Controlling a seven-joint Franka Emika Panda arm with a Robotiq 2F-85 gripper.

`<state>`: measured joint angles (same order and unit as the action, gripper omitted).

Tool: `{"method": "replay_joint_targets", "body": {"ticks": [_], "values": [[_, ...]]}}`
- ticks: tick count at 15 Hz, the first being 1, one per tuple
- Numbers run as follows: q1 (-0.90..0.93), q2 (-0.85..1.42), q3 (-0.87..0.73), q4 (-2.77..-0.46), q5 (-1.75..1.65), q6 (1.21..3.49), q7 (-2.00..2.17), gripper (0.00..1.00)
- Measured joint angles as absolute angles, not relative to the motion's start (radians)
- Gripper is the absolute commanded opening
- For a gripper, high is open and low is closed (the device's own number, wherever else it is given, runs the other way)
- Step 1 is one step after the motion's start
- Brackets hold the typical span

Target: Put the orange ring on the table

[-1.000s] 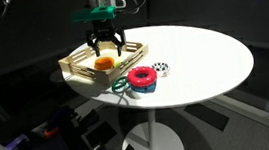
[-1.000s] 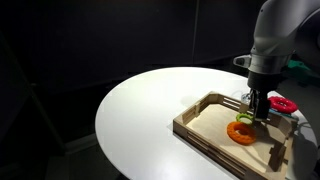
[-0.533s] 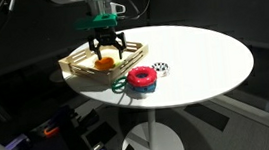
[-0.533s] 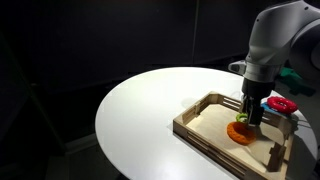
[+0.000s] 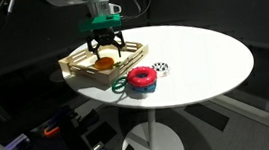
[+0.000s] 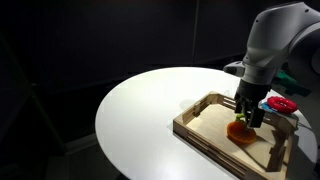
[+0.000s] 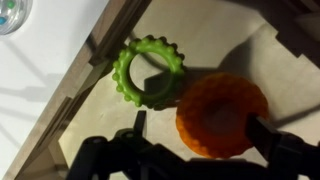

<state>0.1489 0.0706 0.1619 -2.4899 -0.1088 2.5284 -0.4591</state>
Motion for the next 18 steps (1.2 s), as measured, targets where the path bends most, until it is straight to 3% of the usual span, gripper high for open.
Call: {"method": "replay_joint_targets", "body": {"ticks": [4, 5, 9, 10, 11, 12, 15, 16, 18], "values": [[0.149, 0.081, 0.162, -2.489, -0.109, 2.528, -0.519, 1.0], [0.149, 0.084, 0.162, -2.489, -0.109, 2.528, -0.523, 0.78], [0.149, 0.095, 0.162, -2.484, -0.11, 2.528, -0.531, 0.63], [0.149, 0.098, 0.162, -2.483, -0.11, 2.529, -0.531, 0.56], [0.149, 0.101, 0.162, -2.482, -0.11, 2.529, -0.531, 0.38], [0.148, 0.103, 0.162, -2.48, -0.11, 2.529, -0.531, 0.37], [0.147, 0.105, 0.162, -2.472, -0.117, 2.529, -0.531, 0.1], [0.146, 0.106, 0.161, -2.469, -0.12, 2.529, -0.531, 0.04], [0.145, 0.107, 0.161, -2.465, -0.123, 2.529, -0.531, 0.06]]}}
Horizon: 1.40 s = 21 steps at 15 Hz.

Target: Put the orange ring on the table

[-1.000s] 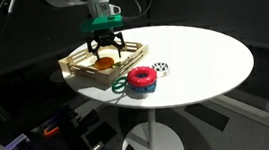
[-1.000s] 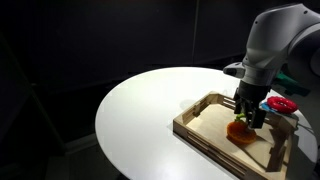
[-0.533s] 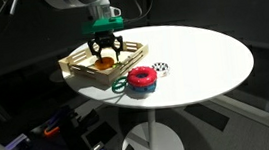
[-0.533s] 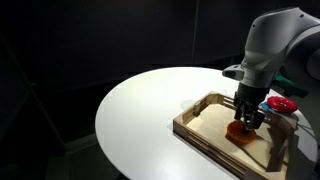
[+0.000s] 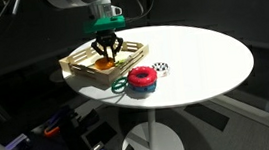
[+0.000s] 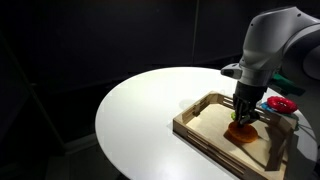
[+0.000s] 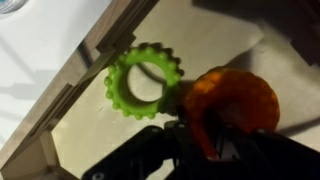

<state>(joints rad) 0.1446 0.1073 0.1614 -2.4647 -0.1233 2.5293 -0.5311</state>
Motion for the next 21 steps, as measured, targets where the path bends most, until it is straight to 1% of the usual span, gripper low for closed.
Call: {"method": "replay_joint_targets", "body": {"ticks": [1, 3, 4, 9, 15, 21], "values": [[0.144, 0.107, 0.161, -2.464, -0.124, 2.529, -0.531, 0.03], [0.142, 0.107, 0.159, -2.461, -0.124, 2.529, -0.531, 0.06], [0.139, 0.107, 0.159, -2.459, -0.124, 2.529, -0.531, 0.03], [0.118, 0.102, 0.152, -2.434, -0.109, 2.529, -0.53, 0.05], [0.077, 0.079, 0.142, -2.381, 0.026, 2.51, -0.53, 0.05], [0.042, 0.05, 0.08, -2.341, 0.03, 2.48, -0.477, 0.05]]}}
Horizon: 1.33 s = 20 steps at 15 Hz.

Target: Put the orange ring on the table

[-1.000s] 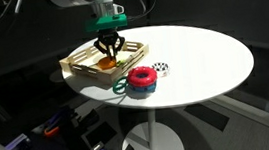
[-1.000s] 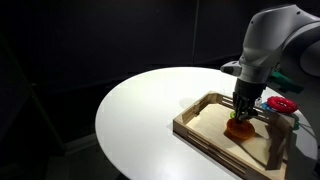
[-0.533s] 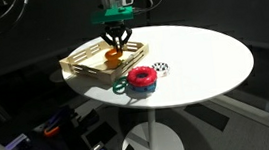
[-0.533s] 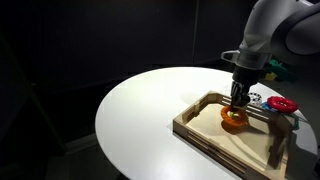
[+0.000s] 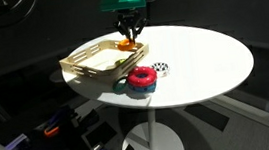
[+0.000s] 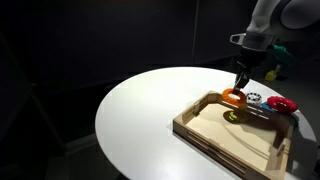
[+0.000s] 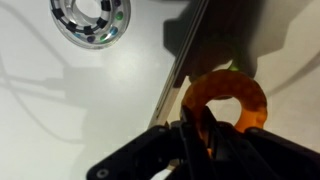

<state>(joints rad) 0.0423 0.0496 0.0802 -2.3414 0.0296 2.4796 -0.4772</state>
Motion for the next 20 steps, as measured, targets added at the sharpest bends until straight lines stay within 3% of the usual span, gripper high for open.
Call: {"method": "replay_joint_targets", "body": {"ticks": [4, 5, 14, 20], "values": [[0.013, 0.042, 0.027, -2.318, -0.023, 2.467, -0.408, 0.05], [0.005, 0.042, 0.015, -2.316, -0.041, 2.467, -0.39, 0.32], [-0.024, 0.041, -0.034, -2.314, -0.153, 2.407, -0.296, 0.99], [-0.024, -0.004, -0.034, -2.289, -0.146, 2.246, -0.302, 1.0]]}}
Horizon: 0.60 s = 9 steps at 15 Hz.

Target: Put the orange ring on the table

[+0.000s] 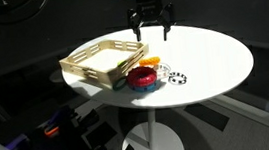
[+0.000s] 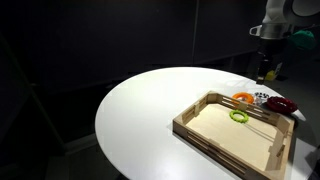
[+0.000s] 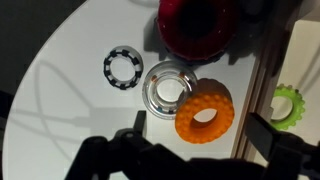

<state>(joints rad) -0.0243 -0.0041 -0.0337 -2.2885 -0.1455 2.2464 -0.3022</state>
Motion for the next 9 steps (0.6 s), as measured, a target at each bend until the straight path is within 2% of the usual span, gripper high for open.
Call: {"method": "replay_joint_targets", "body": {"ticks": [9], "values": [[-0.024, -0.154, -0.038, -2.206, -0.123, 1.878, -0.281, 1.0]]}}
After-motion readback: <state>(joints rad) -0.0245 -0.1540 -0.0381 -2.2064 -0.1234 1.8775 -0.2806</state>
